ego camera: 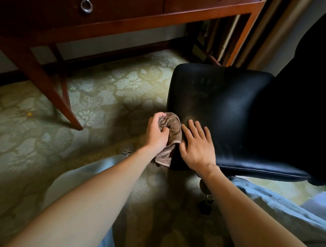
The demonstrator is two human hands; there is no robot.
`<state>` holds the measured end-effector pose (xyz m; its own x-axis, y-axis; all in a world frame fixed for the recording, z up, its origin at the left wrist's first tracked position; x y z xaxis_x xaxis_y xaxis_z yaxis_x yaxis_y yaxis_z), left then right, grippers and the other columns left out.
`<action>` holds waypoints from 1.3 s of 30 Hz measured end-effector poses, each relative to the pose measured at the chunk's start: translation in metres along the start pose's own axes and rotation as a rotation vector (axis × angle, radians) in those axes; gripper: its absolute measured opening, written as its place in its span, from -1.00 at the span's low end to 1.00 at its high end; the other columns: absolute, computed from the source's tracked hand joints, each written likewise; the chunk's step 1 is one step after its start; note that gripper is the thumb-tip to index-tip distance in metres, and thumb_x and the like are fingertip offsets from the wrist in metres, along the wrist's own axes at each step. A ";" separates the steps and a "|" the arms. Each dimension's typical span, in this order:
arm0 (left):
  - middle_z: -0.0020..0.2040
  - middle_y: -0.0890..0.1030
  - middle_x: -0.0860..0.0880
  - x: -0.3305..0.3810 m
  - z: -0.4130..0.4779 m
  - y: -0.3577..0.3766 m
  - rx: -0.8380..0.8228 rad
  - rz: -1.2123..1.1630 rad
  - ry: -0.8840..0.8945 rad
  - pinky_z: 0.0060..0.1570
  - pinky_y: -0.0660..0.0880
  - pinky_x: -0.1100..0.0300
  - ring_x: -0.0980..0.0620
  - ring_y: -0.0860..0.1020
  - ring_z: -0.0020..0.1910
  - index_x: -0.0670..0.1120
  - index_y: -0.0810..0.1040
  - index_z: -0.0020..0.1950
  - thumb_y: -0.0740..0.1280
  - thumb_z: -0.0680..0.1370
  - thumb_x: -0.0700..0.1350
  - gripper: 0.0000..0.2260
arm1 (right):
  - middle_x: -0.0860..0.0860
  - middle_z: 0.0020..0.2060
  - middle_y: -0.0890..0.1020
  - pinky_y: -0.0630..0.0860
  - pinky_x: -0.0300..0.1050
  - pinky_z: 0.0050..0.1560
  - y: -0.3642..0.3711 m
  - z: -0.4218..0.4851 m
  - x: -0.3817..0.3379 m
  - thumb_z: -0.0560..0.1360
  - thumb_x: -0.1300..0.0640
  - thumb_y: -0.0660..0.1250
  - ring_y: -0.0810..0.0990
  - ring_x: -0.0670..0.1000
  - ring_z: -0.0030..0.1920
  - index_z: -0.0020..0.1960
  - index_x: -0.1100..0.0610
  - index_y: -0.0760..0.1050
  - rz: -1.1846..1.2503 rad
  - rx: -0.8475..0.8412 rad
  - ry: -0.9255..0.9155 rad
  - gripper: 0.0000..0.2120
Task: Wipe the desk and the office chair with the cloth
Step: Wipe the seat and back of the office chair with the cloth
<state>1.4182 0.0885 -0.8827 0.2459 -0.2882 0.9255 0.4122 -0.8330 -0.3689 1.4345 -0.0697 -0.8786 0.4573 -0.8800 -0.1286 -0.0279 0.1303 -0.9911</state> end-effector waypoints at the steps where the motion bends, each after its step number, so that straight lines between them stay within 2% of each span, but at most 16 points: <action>1: 0.33 0.44 0.01 0.001 0.000 0.002 -0.004 -0.001 0.001 0.02 0.32 0.44 0.06 0.44 0.29 0.15 0.44 0.18 0.27 0.58 -0.33 -0.62 | 0.08 0.54 0.33 0.09 0.16 0.56 -0.004 -0.002 0.000 0.57 -0.12 0.10 0.20 0.13 0.57 0.51 0.01 0.37 0.003 0.035 0.013 -0.46; 3: 0.33 0.43 0.00 0.003 0.001 0.006 -0.001 -0.007 -0.002 0.07 0.30 0.43 0.08 0.43 0.27 0.08 0.46 0.22 0.26 0.58 -0.35 -0.64 | 0.08 0.29 0.55 0.31 0.14 0.39 -0.015 -0.001 0.001 0.51 -0.06 0.18 0.44 0.17 0.33 0.26 0.06 0.53 -0.043 0.107 0.057 -0.60; 5: 0.32 0.43 0.00 0.003 0.003 0.010 0.004 -0.013 0.000 0.05 0.28 0.45 0.10 0.43 0.23 0.04 0.47 0.25 0.26 0.57 -0.35 -0.64 | 0.10 0.02 0.58 0.40 0.11 0.11 -0.028 0.008 0.004 0.47 0.01 0.17 0.48 0.19 0.06 0.03 0.12 0.53 -0.055 0.190 0.116 -0.73; 7: 0.32 0.43 0.01 0.003 0.005 0.013 0.007 -0.018 0.005 0.07 0.29 0.43 0.08 0.44 0.24 0.04 0.47 0.27 0.27 0.57 -0.35 -0.63 | 0.12 -0.06 0.56 0.41 0.11 0.04 -0.037 0.019 0.005 0.45 0.06 0.12 0.48 0.21 -0.03 -0.05 0.17 0.50 -0.021 0.245 0.125 -0.74; 8: 0.33 0.43 0.01 0.002 0.007 0.013 0.008 -0.023 0.004 0.06 0.29 0.44 0.08 0.44 0.23 0.04 0.47 0.27 0.27 0.58 -0.36 -0.63 | 0.13 -0.03 0.57 0.41 0.12 0.10 -0.037 0.025 0.006 0.46 0.07 0.11 0.50 0.22 0.02 -0.01 0.18 0.51 -0.011 0.256 0.100 -0.72; 10: 0.33 0.43 0.01 -0.001 0.011 0.015 0.015 -0.033 -0.007 -0.02 0.29 0.54 0.11 0.42 0.21 0.03 0.47 0.28 0.26 0.58 -0.37 -0.63 | 0.14 0.24 0.56 0.30 0.13 0.39 -0.030 0.043 0.005 0.53 0.07 0.12 0.45 0.21 0.31 0.24 0.18 0.52 0.008 0.204 0.033 -0.62; 12: 0.33 0.43 0.00 -0.001 0.016 0.015 0.033 -0.047 -0.004 -0.07 0.28 0.63 0.11 0.41 0.22 0.02 0.47 0.28 0.27 0.58 -0.38 -0.62 | 0.10 0.53 0.33 0.01 0.13 0.58 -0.021 0.061 0.008 0.62 0.05 0.10 0.17 0.13 0.57 0.51 0.15 0.34 0.057 0.089 -0.005 -0.52; 13: 0.32 0.43 0.00 -0.002 0.020 0.014 0.040 -0.049 -0.004 -0.04 0.28 0.62 0.10 0.42 0.23 0.02 0.47 0.28 0.27 0.58 -0.38 -0.62 | 0.08 0.59 0.20 -0.11 0.12 0.60 -0.014 0.069 0.009 0.65 0.03 0.06 0.03 0.10 0.61 0.58 0.12 0.23 0.070 0.037 -0.020 -0.49; 15: 0.32 0.44 0.01 -0.003 0.028 0.013 0.041 -0.035 0.004 0.04 0.29 0.55 0.10 0.44 0.24 0.03 0.47 0.28 0.27 0.57 -0.38 -0.61 | 0.07 0.63 0.03 -0.19 0.14 0.59 -0.002 0.074 0.013 0.68 -0.03 -0.09 -0.13 0.09 0.63 0.63 0.06 0.07 0.035 -0.027 -0.033 -0.46; 17: 0.30 0.45 0.01 -0.004 0.033 0.013 0.032 -0.027 0.018 0.00 0.28 0.62 0.13 0.44 0.22 0.03 0.47 0.27 0.27 0.56 -0.38 -0.61 | 0.09 0.63 -0.03 -0.17 0.18 0.59 0.007 0.068 0.016 0.65 -0.09 -0.23 -0.17 0.11 0.62 0.64 0.04 0.00 -0.070 -0.041 -0.044 -0.42; 19: 0.28 0.45 0.01 -0.003 0.038 0.013 0.018 -0.015 0.040 -0.01 0.26 0.67 0.15 0.43 0.20 0.03 0.47 0.26 0.26 0.55 -0.39 -0.61 | 0.08 0.64 -0.06 -0.15 0.19 0.59 0.013 0.064 0.017 0.63 -0.11 -0.28 -0.18 0.11 0.62 0.64 0.01 -0.03 -0.115 -0.057 -0.039 -0.40; 24: 0.28 0.44 0.01 -0.001 0.045 0.013 0.011 -0.005 0.047 -0.01 0.24 0.68 0.15 0.42 0.21 0.03 0.47 0.25 0.26 0.55 -0.39 -0.61 | 0.09 0.62 0.09 0.00 0.21 0.58 0.009 0.056 0.019 0.64 -0.12 -0.12 0.01 0.14 0.62 0.62 0.02 0.13 -0.131 0.001 -0.067 -0.42; 29: 0.30 0.43 0.01 -0.002 0.041 0.017 -0.009 0.005 0.057 0.16 0.29 0.41 0.15 0.41 0.22 0.04 0.46 0.28 0.26 0.56 -0.36 -0.61 | 0.03 0.62 0.07 -0.07 0.18 0.59 0.012 0.037 0.028 0.67 -0.16 -0.10 -0.04 0.09 0.63 0.63 -0.03 0.10 -0.117 -0.020 -0.128 -0.44; 35: 0.29 0.41 0.00 -0.004 0.037 0.018 -0.017 0.006 0.056 0.10 0.23 0.50 0.13 0.41 0.22 0.03 0.45 0.28 0.24 0.57 -0.37 -0.61 | -0.04 0.61 0.11 -0.06 0.20 0.59 0.002 0.010 0.039 0.64 -0.17 -0.06 0.00 0.06 0.62 0.61 -0.07 0.15 -0.097 -0.032 -0.185 -0.44; 37: 0.29 0.41 0.00 -0.003 0.037 0.018 -0.005 -0.003 0.050 0.11 0.24 0.47 0.09 0.42 0.23 0.03 0.45 0.27 0.24 0.56 -0.37 -0.61 | -0.02 0.57 0.27 0.04 0.21 0.57 -0.005 0.007 0.040 0.59 -0.15 0.04 0.16 0.10 0.59 0.54 -0.05 0.32 -0.081 -0.022 -0.159 -0.45; 39: 0.29 0.40 0.00 -0.003 0.036 0.017 -0.005 -0.005 0.056 0.15 0.26 0.41 0.09 0.42 0.22 0.04 0.45 0.27 0.25 0.55 -0.37 -0.60 | 0.04 0.31 0.54 0.32 0.16 0.41 -0.016 0.017 0.032 0.52 -0.10 0.15 0.45 0.18 0.35 0.27 0.04 0.54 -0.099 0.058 -0.079 -0.58</action>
<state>1.4558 0.0927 -0.8950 0.1944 -0.3094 0.9308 0.4090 -0.8369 -0.3637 1.4645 -0.0924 -0.8660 0.5241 -0.8513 -0.0246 0.0714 0.0727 -0.9948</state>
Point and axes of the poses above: each hand's wrist, its own z-axis towards the middle knuckle, its own y-axis out of the palm, x = y × z, the point moved 9 cm from there along z, towards the middle knuckle
